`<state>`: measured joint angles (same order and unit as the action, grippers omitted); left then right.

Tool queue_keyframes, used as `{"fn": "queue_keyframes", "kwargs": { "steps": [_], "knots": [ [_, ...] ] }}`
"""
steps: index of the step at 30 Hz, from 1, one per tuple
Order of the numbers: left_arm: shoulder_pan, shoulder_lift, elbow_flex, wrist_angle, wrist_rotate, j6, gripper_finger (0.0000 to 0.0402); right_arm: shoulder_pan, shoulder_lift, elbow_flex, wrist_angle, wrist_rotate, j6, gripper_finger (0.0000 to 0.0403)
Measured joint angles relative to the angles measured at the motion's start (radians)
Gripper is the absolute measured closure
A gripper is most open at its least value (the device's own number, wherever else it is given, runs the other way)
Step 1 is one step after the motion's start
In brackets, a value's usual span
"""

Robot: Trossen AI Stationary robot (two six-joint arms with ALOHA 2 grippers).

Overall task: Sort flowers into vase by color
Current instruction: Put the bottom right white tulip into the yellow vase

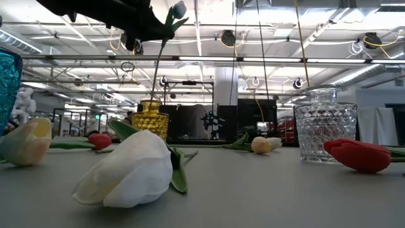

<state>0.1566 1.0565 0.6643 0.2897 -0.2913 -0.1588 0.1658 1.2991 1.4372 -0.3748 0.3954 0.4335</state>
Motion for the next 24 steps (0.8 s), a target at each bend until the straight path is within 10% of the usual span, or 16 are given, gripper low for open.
{"fn": "queue_keyframes", "kwargs": {
  "steps": [24],
  "knots": [
    [-0.048, 0.0, 0.0, -0.069, 0.086, -0.124, 0.0363, 0.0, 0.0, 0.0, 0.0, 0.0, -0.009, 0.0227]
  ]
}}
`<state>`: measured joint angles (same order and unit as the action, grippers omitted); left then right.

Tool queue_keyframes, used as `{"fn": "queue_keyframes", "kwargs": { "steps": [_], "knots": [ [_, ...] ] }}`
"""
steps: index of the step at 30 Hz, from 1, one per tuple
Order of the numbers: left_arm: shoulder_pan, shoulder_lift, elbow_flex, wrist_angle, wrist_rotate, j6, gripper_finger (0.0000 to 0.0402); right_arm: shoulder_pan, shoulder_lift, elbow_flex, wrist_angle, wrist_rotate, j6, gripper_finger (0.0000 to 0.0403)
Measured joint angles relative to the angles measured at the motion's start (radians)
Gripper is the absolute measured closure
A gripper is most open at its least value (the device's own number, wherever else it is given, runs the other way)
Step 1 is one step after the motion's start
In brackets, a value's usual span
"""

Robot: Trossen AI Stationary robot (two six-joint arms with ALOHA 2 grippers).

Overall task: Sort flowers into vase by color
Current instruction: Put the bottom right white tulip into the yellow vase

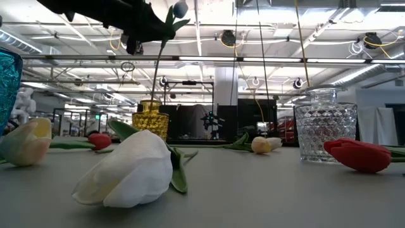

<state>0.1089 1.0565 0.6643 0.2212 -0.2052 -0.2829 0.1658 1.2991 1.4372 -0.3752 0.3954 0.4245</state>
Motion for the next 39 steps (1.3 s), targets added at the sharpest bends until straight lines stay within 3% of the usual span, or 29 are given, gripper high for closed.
{"fn": "queue_keyframes", "kwargs": {
  "steps": [23, 33, 39],
  "knots": [
    [0.0, 0.0, 0.0, -0.07, 0.024, -0.053, 0.036, 0.0, 0.0, 0.0, -0.003, -0.004, -0.002, 0.0227],
    [0.0, 0.0, 0.0, -0.083, 0.029, -0.08, 0.0282, 0.0, 0.0, 0.0, -0.005, -0.004, -0.002, 0.0227],
    [0.0, 0.0, 0.0, -0.111, 0.08, -0.125, 0.0265, 0.0, 0.0, 0.0, -0.019, -0.004, -0.006, 0.0227]
  ]
}}
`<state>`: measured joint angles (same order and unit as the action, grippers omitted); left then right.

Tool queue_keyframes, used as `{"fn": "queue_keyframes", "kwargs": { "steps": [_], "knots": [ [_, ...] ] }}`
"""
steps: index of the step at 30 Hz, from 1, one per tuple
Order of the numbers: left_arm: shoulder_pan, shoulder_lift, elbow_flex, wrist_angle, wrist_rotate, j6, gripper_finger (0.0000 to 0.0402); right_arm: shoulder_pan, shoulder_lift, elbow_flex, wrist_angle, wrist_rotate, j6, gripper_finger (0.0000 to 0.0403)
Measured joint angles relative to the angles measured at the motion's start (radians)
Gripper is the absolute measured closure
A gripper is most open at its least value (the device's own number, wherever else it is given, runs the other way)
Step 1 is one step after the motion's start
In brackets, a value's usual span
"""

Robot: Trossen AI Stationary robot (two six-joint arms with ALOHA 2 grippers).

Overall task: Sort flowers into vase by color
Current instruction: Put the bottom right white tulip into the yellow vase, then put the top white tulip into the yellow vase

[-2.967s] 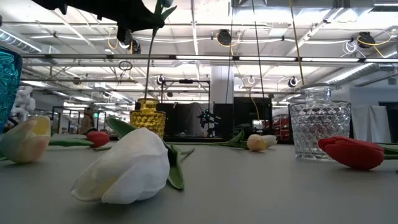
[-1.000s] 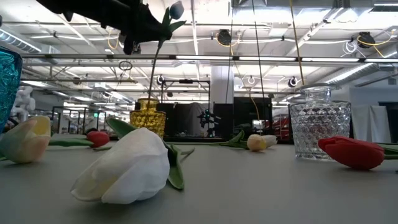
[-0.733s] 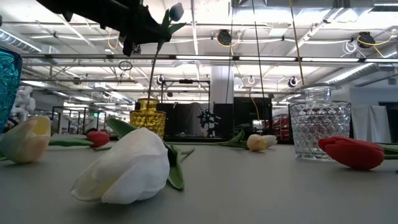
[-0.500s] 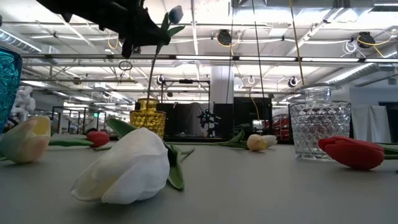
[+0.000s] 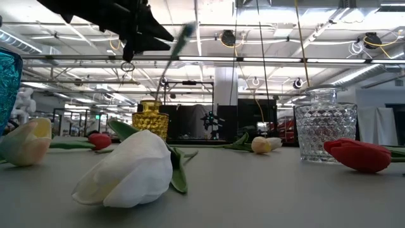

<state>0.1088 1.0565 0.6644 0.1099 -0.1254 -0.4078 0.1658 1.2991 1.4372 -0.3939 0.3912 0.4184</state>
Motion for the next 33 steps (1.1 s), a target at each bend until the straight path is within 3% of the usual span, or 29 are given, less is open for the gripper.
{"fn": "queue_keyframes", "kwargs": {
  "steps": [4, 14, 26, 33],
  "knots": [
    [-0.001, 0.0, 0.0, 0.0, 0.046, -0.019, 0.0265, 0.0, 0.0, 0.0, -0.003, 0.0, 0.0, 0.0227],
    [-0.003, -0.039, 0.0, -0.038, 0.047, -0.033, 0.0265, 0.0, 0.0, 0.0, -0.021, 0.0, 0.0, 0.0227],
    [-0.003, -0.234, 0.0, -0.21, 0.042, -0.044, 0.0265, 0.001, -0.071, 0.0, -0.185, -0.001, 0.005, 0.0227],
    [-0.003, -0.313, 0.001, -0.401, 0.019, -0.065, 0.0265, 0.001, -0.146, 0.0, -0.342, 0.003, 0.016, 0.0227]
  ]
}}
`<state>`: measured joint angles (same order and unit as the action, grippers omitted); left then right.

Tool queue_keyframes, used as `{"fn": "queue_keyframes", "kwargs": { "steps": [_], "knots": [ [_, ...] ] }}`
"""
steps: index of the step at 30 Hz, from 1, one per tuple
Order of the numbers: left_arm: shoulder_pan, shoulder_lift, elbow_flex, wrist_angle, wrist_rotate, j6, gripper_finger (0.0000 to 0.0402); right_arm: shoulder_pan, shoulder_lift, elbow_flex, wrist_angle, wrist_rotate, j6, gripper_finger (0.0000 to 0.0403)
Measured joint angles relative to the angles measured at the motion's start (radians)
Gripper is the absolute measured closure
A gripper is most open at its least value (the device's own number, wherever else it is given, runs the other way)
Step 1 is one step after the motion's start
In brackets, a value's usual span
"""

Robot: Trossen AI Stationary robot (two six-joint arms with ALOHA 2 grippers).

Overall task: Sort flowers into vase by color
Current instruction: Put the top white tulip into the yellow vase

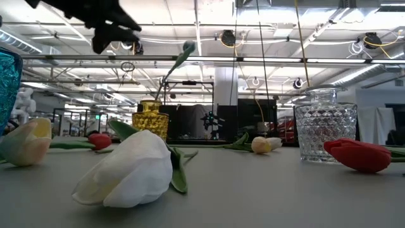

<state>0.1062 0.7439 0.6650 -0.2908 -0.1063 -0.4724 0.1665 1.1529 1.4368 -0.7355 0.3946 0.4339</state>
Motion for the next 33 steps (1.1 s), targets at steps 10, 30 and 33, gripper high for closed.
{"fn": "queue_keyframes", "kwargs": {
  "steps": [10, 30, 33],
  "knots": [
    [0.0, -0.047, 0.0, -0.259, -0.029, -0.085, 0.0265, -0.002, -0.063, 0.0, -0.208, 0.059, 0.047, 0.0227],
    [0.0, -0.056, 0.0, -0.354, -0.002, -0.103, 0.0265, -0.003, -0.04, -0.069, -0.286, 0.162, 0.242, 0.0227],
    [0.0, -0.056, 0.0, -0.354, -0.003, -0.102, 0.0265, -0.005, -0.023, -0.088, -0.279, 0.165, 0.299, 0.0227]
  ]
}}
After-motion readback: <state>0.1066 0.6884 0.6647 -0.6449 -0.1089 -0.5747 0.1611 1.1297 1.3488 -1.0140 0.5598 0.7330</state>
